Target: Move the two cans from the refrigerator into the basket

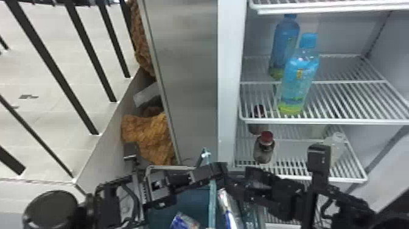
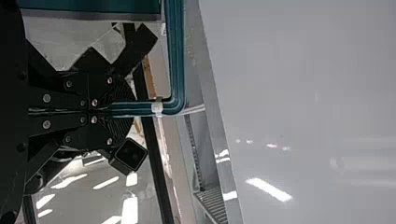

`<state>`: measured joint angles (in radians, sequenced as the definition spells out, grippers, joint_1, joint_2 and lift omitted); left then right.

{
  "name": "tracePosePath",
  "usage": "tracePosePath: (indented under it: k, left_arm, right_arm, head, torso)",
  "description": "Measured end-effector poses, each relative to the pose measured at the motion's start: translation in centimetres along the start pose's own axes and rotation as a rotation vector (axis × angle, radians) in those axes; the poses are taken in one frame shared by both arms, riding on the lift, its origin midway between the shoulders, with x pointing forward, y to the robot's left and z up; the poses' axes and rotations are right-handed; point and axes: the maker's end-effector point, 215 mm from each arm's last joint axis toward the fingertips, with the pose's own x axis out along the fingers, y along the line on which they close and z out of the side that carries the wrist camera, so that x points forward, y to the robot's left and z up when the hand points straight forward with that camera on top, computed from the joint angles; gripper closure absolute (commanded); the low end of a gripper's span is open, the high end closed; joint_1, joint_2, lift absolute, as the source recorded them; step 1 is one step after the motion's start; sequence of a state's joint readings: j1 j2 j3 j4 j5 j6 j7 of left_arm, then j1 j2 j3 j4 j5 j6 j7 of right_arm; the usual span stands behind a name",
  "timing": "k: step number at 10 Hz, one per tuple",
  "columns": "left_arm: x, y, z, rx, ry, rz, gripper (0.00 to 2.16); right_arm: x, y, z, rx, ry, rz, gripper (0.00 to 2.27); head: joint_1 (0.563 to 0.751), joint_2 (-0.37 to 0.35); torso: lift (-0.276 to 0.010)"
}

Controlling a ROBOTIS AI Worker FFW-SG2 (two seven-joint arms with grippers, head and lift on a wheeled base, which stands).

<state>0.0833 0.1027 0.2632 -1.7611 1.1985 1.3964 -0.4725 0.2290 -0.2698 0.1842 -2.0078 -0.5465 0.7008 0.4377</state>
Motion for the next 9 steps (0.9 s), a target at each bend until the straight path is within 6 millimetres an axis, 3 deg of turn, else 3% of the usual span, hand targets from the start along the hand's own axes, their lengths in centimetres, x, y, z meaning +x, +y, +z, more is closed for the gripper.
tracePosePath:
  k: [3, 6, 9]
  left_arm:
    - [-0.2, 0.2, -0.1, -0.005, -0.004, 0.004, 1.2]
    - [-0.7, 0.6, -0.2, -0.014, -0.012, 0.011, 1.2]
    - [-1.1, 0.9, -0.1, -0.016, -0.021, 0.019, 1.2]
  right_arm:
    - [-5.8, -5.0, 2.8, -0.071, -0.073, -0.168, 0.3]
    - [-10.9, -5.9, 5.6, -0.144, -0.155, -0.269, 0.3]
    - [-15.7, -5.9, 6.5, -0.184, -0.204, -0.354, 0.3]
  head:
    - [0.695, -0.046]
    - [0.695, -0.117]
    - [0.695, -0.176]
  torso:
    - [-0.035]
    - [-0.035]
    - [-0.035]
